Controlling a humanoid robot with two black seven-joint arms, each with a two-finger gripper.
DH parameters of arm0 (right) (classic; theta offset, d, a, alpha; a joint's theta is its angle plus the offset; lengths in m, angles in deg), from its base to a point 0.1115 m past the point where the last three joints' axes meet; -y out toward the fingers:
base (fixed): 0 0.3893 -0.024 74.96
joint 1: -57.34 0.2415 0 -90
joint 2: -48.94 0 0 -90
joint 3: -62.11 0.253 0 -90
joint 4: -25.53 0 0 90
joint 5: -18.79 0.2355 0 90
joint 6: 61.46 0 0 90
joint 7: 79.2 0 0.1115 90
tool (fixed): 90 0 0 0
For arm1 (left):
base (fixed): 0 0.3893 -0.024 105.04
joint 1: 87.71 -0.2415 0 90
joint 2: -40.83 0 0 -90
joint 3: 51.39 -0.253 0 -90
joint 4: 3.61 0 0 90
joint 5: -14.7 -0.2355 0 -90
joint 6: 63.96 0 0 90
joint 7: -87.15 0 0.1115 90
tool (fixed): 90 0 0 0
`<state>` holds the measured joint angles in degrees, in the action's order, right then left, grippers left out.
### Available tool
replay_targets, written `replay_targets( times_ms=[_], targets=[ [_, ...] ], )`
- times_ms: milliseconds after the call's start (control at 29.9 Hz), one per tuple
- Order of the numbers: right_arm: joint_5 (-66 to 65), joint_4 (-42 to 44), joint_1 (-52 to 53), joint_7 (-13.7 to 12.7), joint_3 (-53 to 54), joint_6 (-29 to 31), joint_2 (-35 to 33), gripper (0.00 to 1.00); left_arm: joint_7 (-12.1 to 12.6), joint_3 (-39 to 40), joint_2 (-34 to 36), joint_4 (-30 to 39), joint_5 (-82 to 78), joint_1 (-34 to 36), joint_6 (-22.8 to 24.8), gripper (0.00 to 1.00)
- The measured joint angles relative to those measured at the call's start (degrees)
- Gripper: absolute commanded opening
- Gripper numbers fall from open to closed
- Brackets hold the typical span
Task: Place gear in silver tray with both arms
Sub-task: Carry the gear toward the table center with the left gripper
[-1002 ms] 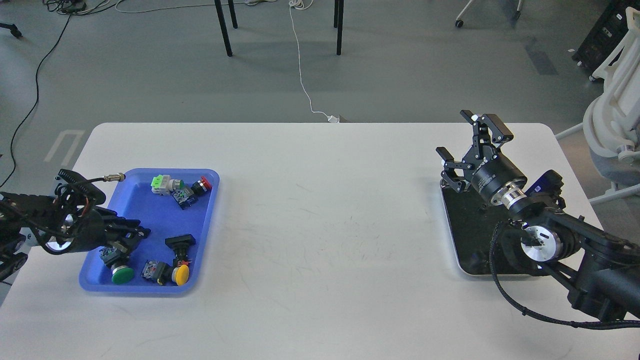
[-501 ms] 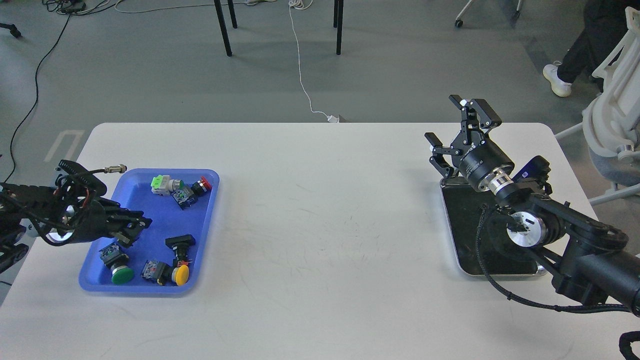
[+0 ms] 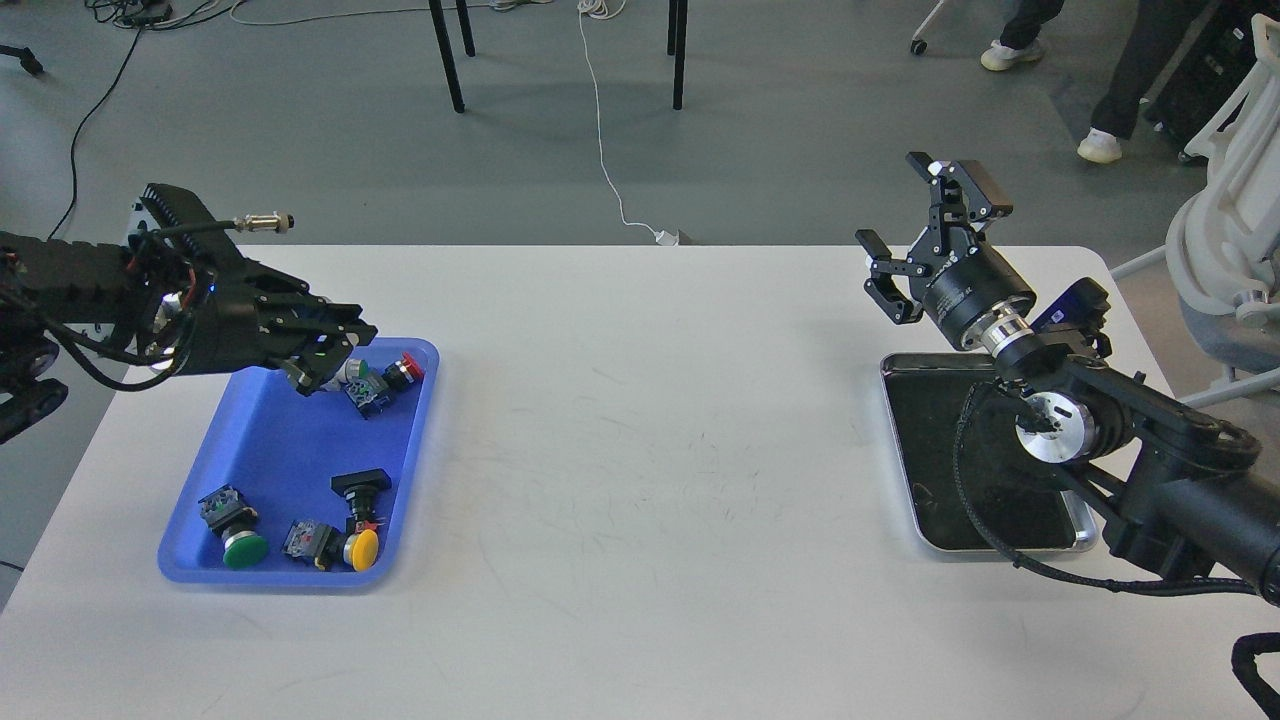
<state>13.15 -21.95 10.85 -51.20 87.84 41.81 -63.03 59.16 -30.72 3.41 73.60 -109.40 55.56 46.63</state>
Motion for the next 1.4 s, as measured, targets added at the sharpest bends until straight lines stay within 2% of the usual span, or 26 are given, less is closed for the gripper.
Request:
replay_targets(
  times_ms=[334, 601, 768, 1036, 1403],
  targets=[
    [0.2, 0.5, 0.3, 0.0, 0.9, 0.0, -0.1, 0.97, 0.0, -0.5, -11.4, 6.3, -0.1, 4.4, 6.8, 0.12],
    [0.2, 0.5, 1.2, 0.0, 1.0, 0.0, -0.1, 0.97, 0.0, -0.8, -24.6, 6.9, -0.4, 7.6, 7.4, 0.12],
    [0.2, 0.7, 3.8, 0.0, 0.1, 0.0, -0.1, 0.97, 0.0, -2.1, -30.3, 6.5, -0.7, 8.4, 7.4, 0.13],
    [0.2, 1.2, 9.6, 0.0, -5.0, 0.0, 1.4, 0.97, 0.0, -7.0, -38.5, 3.8, -0.9, 9.9, 7.4, 0.13],
    [0.7, 2.3, 16.6, 0.0, -6.8, 0.0, 1.6, 0.97, 0.0, -11.9, -48.2, -7.6, -0.9, 11.8, 7.4, 0.13]
  ],
)
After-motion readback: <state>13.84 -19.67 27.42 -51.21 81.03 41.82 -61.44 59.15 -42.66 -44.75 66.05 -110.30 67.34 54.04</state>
